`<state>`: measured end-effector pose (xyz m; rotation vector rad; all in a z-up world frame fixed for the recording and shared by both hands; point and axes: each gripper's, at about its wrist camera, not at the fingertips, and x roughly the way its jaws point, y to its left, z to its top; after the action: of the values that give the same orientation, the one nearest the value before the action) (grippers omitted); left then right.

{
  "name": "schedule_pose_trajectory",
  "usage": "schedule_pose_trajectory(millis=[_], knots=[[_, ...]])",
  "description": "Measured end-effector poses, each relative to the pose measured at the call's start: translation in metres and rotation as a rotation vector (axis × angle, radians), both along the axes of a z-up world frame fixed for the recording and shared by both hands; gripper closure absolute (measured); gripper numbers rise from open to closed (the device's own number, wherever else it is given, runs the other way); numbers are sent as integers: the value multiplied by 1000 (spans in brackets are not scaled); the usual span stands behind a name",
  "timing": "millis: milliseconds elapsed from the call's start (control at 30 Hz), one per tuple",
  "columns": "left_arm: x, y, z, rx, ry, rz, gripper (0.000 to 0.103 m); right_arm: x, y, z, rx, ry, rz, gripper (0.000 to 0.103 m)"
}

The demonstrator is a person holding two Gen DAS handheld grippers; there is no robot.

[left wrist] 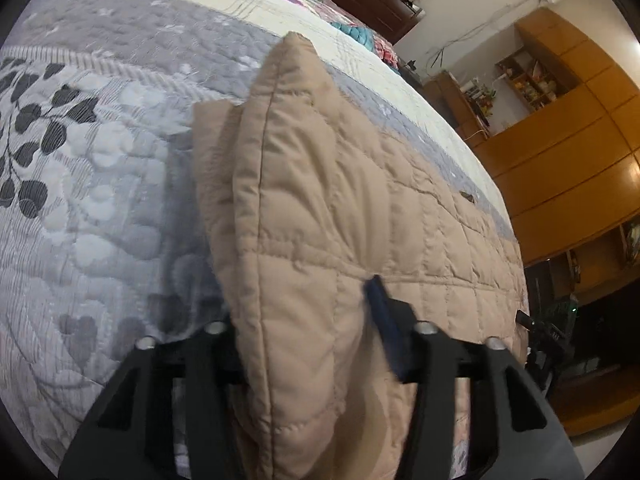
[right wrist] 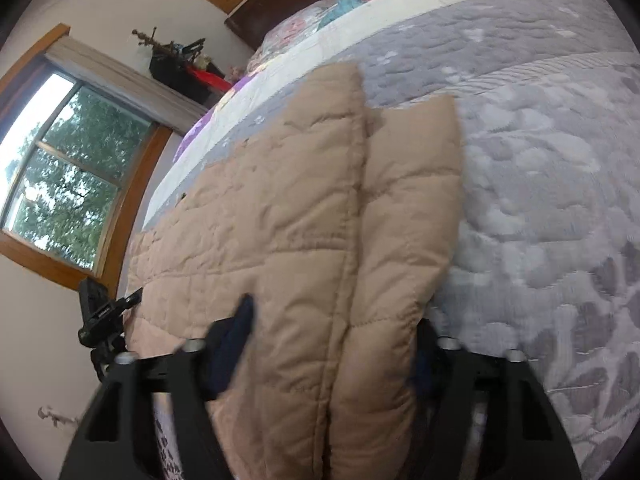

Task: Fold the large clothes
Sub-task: 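Grasp the coat edge with both tools and lift it over the coat, then lay the folded layer down and open both tools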

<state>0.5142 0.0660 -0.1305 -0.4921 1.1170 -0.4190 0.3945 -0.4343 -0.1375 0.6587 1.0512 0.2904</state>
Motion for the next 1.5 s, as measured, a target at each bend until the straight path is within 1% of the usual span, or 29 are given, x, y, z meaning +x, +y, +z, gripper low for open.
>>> schedule_pose_trajectory(millis=[33, 100, 200, 300, 433, 567, 700, 833, 1000, 1133, 1200, 1267, 1400, 1500], knots=[[-1, -2, 3, 5, -9, 0, 72, 0, 2, 2, 7, -3, 3, 58], [-5, -5, 7, -3, -20, 10, 84, -5, 5, 7, 17, -18, 8, 74], [-12, -6, 19, -10, -50, 31, 89, -13, 7, 21, 13, -50, 12, 82], [-22, -7, 38, -8, -95, 39, 91, -22, 13, 41, -13, -83, 21, 84], [-42, -16, 69, 15, -167, 19, 91, -41, 23, 74, -40, -140, 44, 84], [-76, -17, 98, 19, -231, -6, 91, -67, 37, 104, -83, -194, 69, 85], [-111, -3, 117, 15, -271, -18, 91, -100, 50, 128, -106, -241, 96, 85], [-157, 15, 135, 18, -322, -17, 91, -136, 62, 141, -118, -274, 124, 85], [-208, 30, 146, 31, -352, -21, 91, -182, 69, 138, -117, -284, 157, 85], [-238, 35, 137, 69, -353, -31, 91, -207, 79, 126, -125, -264, 178, 85], [-248, 37, 122, 83, -328, -37, 90, -214, 80, 114, -125, -239, 181, 85], [-251, 38, 106, 91, -294, -38, 90, -220, 80, 100, -122, -207, 182, 84], [-250, 47, 60, 125, -218, -13, 88, -220, 78, 67, -133, -141, 158, 84], [-246, 57, 33, 110, -169, -1, 85, -219, 73, 45, -117, -105, 135, 82]])
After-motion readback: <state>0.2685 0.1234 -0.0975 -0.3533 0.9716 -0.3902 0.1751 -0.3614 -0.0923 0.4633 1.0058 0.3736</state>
